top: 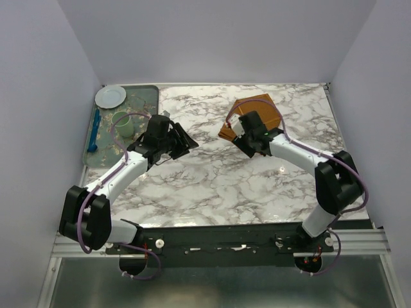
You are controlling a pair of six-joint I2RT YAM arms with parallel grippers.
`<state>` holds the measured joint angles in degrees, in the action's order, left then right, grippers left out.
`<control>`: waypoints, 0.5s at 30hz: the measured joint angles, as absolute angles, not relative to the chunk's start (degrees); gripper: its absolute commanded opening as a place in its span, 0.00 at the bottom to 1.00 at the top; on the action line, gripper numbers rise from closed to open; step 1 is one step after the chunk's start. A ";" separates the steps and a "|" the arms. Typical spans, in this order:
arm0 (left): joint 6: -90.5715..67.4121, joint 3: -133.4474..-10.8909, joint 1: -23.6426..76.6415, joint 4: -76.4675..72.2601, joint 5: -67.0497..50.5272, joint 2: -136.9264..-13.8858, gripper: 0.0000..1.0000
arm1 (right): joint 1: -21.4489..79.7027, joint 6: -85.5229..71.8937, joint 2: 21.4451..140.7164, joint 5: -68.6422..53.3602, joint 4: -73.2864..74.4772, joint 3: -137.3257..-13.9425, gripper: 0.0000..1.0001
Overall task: Fold the napkin, place the utensils inside, and roll it up
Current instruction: Roll the napkin with the utensil
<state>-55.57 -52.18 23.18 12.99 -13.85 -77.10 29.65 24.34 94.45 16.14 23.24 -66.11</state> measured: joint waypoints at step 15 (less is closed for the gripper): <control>-55.53 -49.06 18.94 11.11 -15.84 -76.73 0.64 | 34.20 33.45 107.68 15.25 21.34 -70.91 0.57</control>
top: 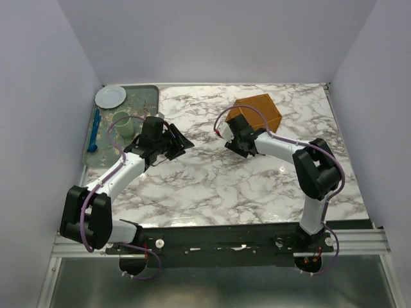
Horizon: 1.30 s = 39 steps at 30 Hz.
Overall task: Fold the napkin, place the utensils inside, and roll it up
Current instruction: Roll the napkin with the utensil
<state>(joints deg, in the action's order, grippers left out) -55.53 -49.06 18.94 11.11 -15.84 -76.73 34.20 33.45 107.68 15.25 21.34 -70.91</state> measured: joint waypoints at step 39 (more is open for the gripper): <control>-80.99 -55.57 24.01 -22.68 -24.34 -112.20 0.79 | 34.13 38.44 107.35 23.44 2.63 -59.35 0.10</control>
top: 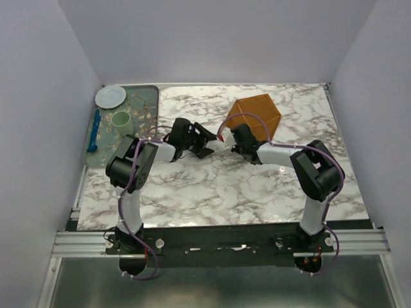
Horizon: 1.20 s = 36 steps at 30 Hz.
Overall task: Fold the napkin, place the utensils inside, and roll it up
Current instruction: Roll the napkin with the utensil
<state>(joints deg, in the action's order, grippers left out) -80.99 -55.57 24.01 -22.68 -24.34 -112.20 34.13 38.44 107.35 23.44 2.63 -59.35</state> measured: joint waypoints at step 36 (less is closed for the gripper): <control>-89.89 -72.10 31.64 -32.97 -22.33 -129.23 0.54 | 29.89 35.99 104.42 16.84 4.49 -61.01 0.04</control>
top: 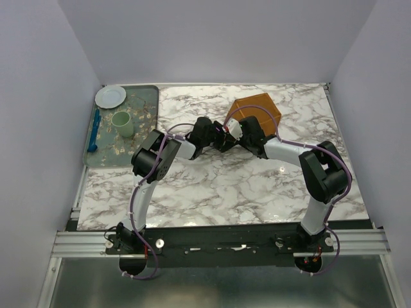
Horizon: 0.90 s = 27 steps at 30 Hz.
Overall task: Fold the napkin, place the utensils inside, and roll it up
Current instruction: Roll the napkin with the utensil
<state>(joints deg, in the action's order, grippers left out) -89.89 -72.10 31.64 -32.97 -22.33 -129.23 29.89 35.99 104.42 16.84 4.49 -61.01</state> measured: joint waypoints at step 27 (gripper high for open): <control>-89.14 -74.56 31.62 -29.39 -21.19 -131.39 0.00 | 29.87 35.83 104.42 14.92 4.75 -59.90 0.36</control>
